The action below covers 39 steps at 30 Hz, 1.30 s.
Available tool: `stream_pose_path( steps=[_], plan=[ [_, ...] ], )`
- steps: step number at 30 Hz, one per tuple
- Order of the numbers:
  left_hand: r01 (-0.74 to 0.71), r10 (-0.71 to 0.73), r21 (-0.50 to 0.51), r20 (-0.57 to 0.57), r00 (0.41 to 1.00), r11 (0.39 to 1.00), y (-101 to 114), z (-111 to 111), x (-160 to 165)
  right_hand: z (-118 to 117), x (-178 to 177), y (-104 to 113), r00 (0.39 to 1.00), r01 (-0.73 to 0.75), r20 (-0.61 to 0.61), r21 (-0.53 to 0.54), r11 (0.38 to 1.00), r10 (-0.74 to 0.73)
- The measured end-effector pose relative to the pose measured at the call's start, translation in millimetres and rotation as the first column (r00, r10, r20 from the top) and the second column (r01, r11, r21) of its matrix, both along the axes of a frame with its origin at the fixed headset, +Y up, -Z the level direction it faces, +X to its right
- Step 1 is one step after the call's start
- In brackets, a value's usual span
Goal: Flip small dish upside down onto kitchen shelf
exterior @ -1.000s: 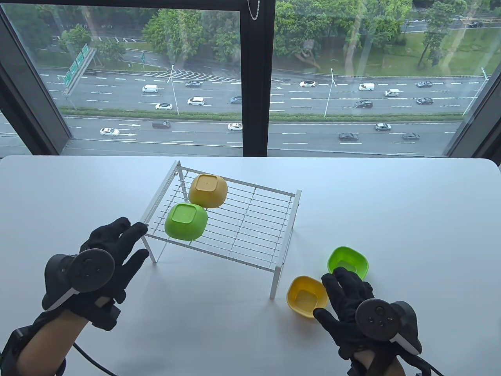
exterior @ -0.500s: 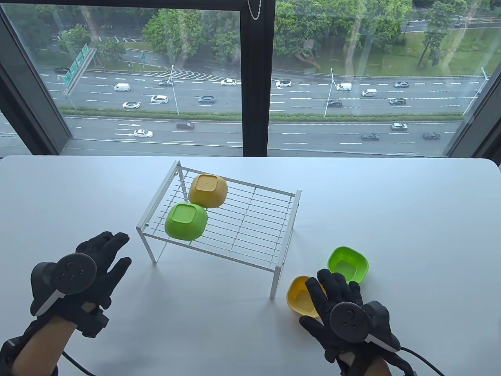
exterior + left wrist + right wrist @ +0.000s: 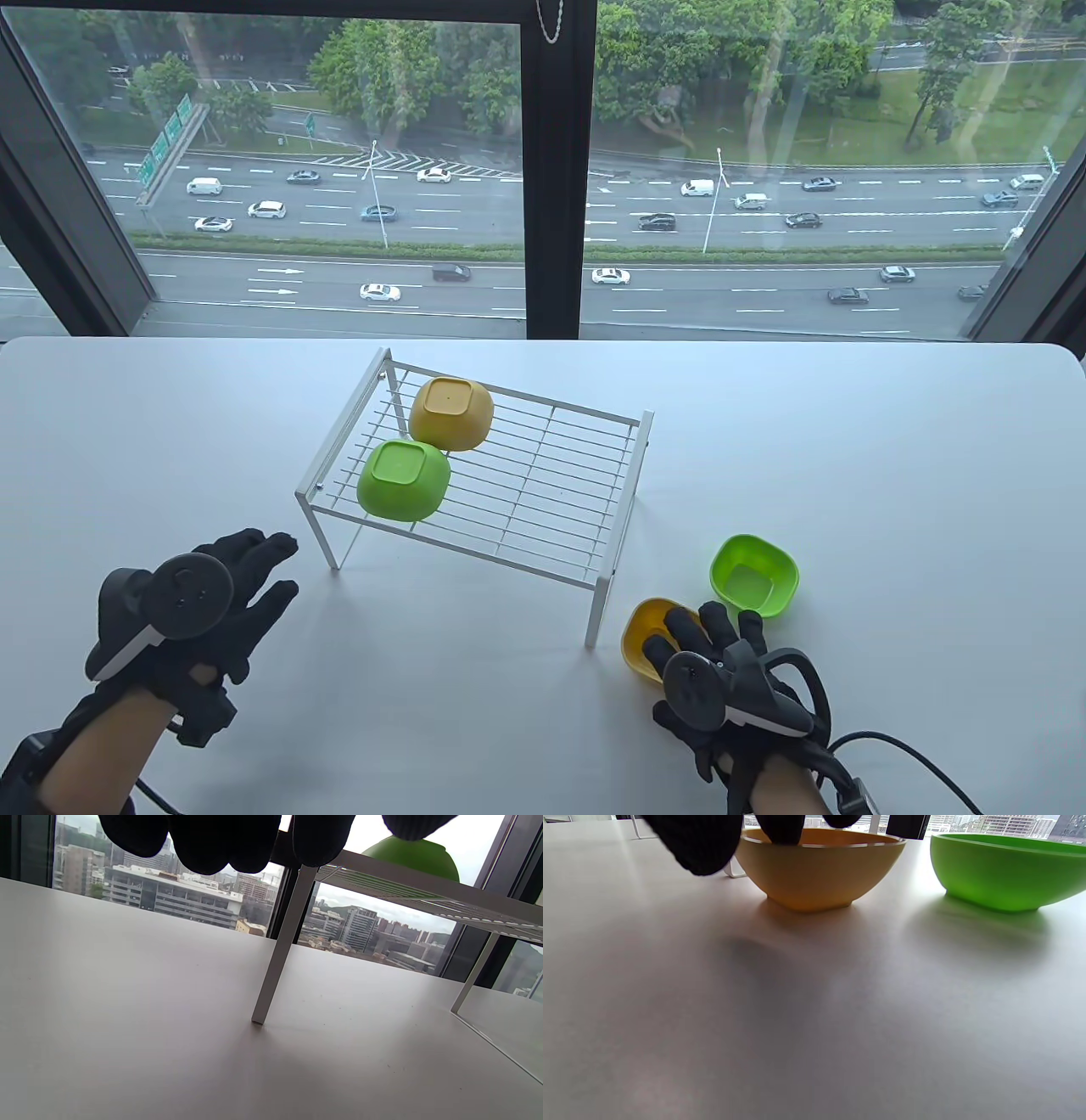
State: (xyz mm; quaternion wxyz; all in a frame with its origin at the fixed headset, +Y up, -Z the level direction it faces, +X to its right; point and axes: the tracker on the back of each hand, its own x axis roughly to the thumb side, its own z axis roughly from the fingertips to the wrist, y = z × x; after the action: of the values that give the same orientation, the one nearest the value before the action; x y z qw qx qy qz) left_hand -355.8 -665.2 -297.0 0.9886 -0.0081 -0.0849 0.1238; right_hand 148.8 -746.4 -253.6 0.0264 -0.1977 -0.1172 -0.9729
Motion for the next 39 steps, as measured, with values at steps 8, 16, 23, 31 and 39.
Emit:
stream_pose_path(
  steps=[8,16,23,31,39],
  plan=[
    [0.005,-0.004,-0.037,0.022,1.000,0.999,-8,-3,2,1,-5,-3,1.000,-0.010,-0.029,-0.012,1.000,0.010],
    [0.001,0.000,-0.048,0.028,1.000,0.999,-8,-2,4,1,-8,-3,0.998,-0.030,-0.054,0.004,1.000,0.030],
    [-0.001,0.002,-0.058,0.026,1.000,0.998,-10,-4,3,4,-12,1,0.993,-0.044,-0.109,0.060,0.997,0.051],
    [-0.021,0.022,-0.038,0.018,1.000,0.999,-4,-2,2,5,-14,5,0.992,-0.015,-0.127,0.075,0.997,0.024],
    [-0.023,0.024,-0.047,0.026,0.999,0.999,-4,-2,1,8,-14,14,0.990,0.056,-0.136,0.130,0.990,-0.038]
  ],
)
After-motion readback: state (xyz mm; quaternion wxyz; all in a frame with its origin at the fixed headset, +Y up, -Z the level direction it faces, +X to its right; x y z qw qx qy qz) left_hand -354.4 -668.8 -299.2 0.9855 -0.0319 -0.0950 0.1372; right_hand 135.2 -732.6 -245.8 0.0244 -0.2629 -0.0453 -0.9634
